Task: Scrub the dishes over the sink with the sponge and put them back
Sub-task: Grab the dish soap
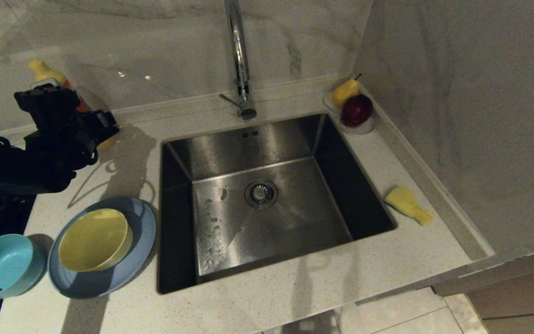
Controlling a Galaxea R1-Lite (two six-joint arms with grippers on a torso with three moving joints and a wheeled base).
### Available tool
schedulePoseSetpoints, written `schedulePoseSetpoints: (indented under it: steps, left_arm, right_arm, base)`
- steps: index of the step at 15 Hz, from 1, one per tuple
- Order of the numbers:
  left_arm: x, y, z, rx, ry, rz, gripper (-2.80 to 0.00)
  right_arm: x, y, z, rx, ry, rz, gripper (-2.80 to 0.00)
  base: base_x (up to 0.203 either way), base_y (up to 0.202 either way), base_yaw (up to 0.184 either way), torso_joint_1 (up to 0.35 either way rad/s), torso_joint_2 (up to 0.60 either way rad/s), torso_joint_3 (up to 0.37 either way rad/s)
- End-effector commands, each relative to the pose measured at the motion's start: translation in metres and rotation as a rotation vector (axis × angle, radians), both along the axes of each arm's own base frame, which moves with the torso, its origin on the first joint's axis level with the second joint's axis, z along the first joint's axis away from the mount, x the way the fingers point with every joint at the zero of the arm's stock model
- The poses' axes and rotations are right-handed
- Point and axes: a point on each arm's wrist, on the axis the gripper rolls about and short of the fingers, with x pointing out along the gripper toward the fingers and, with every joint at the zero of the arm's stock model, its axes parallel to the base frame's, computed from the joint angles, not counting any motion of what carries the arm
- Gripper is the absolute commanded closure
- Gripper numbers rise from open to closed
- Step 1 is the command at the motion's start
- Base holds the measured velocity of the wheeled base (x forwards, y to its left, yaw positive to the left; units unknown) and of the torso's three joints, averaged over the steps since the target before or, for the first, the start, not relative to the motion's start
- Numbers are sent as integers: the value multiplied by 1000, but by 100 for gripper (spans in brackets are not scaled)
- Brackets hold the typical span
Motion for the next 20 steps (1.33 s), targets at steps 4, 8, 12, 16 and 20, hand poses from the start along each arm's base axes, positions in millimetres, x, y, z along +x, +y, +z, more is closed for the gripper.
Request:
schedulePoseSetpoints:
  steps: [4,8,12,16,20]
  left_arm:
    - [16,4,1,6,-61,11,-280]
    - [34,15,-1,12,-91,27,-280]
    - [42,25,-5,20,-103,42,-280]
    - [44,35,-8,24,-105,47,-280]
    - [51,39,-10,30,-119,32,-280]
  right_arm:
    - [0,0,0,0,-1,0,0]
    - [0,0,0,-1,0,0,0]
    - [0,0,0,0,-1,0,0]
    - [0,0,0,-1,-1,0,0]
    - [0,0,0,-1,-1,0,0]
  base:
    - [0,0,0,0,0,0]
    - [0,0,0,0,0,0]
    - [0,0,0,0,0,0]
    - [0,0,0,0,0,0]
    - [0,0,0,0,0,0]
